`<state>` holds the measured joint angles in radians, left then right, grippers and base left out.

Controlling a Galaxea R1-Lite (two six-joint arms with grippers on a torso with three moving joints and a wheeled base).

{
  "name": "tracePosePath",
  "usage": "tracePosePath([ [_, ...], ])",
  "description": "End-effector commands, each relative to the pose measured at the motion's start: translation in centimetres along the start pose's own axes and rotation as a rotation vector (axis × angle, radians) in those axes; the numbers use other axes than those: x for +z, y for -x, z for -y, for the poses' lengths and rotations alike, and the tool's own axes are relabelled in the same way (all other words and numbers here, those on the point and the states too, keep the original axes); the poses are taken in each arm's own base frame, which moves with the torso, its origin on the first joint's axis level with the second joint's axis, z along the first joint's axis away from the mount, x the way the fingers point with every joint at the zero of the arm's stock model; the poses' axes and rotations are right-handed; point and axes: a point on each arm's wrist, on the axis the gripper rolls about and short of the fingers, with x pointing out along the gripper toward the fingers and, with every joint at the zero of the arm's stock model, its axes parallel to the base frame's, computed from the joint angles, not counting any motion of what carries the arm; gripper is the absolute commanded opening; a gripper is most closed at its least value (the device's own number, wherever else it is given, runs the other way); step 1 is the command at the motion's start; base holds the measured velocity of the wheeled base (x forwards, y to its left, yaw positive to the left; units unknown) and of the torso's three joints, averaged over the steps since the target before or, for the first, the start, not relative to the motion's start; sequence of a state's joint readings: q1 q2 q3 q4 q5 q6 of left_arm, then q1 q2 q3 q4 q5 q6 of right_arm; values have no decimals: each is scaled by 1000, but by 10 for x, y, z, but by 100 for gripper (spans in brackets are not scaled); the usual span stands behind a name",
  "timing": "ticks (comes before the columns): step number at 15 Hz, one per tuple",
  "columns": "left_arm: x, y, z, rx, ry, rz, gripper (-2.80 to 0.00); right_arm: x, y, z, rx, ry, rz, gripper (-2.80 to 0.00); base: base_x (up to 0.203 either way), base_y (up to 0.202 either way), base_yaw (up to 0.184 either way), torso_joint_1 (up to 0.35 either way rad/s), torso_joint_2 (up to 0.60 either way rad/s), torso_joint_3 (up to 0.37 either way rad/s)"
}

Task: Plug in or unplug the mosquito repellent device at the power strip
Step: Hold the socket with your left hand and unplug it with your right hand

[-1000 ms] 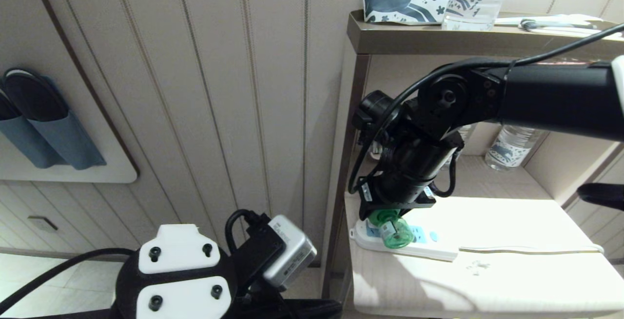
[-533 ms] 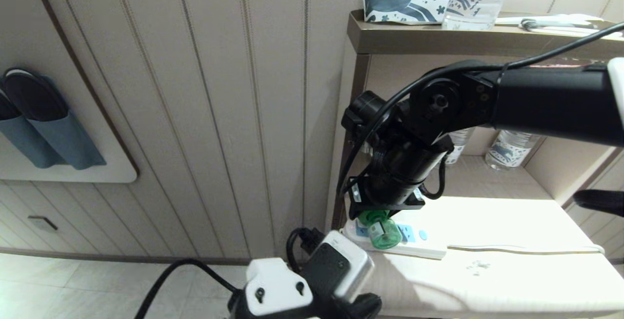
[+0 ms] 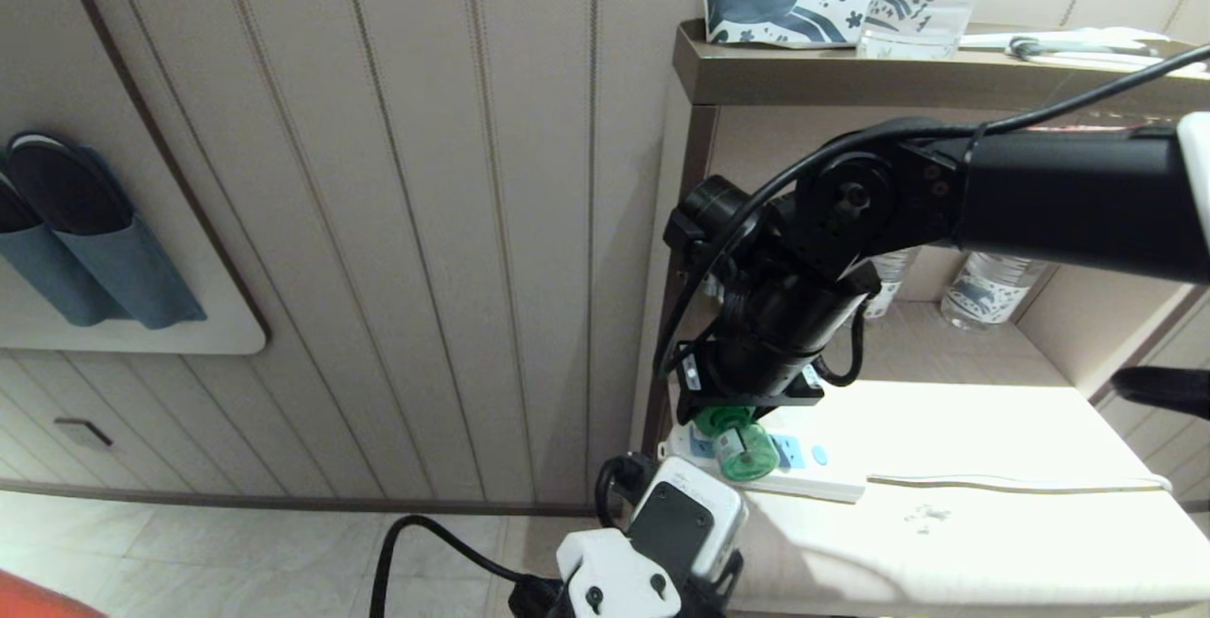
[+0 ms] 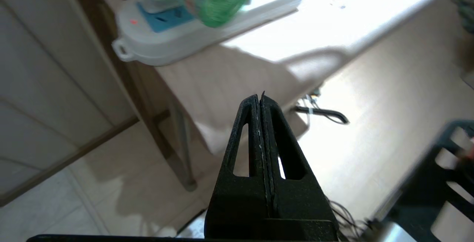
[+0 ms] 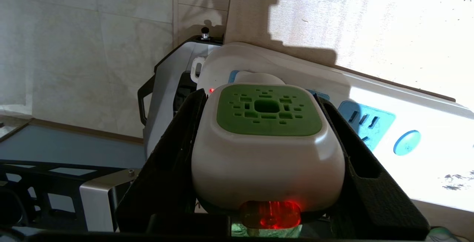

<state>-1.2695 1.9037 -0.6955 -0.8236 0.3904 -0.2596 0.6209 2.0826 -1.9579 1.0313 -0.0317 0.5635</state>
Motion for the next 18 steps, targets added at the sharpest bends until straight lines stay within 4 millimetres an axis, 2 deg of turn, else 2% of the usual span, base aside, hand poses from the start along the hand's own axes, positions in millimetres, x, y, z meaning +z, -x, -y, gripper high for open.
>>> tracePosePath([
  [1, -5, -8, -5, 37, -1, -11, -280, -1, 0, 1, -5, -5, -7, -280, 0, 0, 0, 0, 0, 0],
  [6, -23, -46, -30, 126, 6, 8, -280, -1, 2, 1, -5, -4, -3, -280, 0, 0, 0, 0, 0, 0],
  [8, -19, -55, -45, 165, -5, 50, -280, 0, 0, 1, -7, -4, -5, -280, 0, 0, 0, 0, 0, 0],
  [12, -7, -61, -61, 206, 22, 88, -280, 0, -5, 0, -12, -2, -14, -280, 0, 0, 0, 0, 0, 0],
  [18, 11, -67, -59, 203, 41, 146, -280, 1, -6, 1, -14, 0, -12, -280, 0, 0, 0, 0, 0, 0],
])
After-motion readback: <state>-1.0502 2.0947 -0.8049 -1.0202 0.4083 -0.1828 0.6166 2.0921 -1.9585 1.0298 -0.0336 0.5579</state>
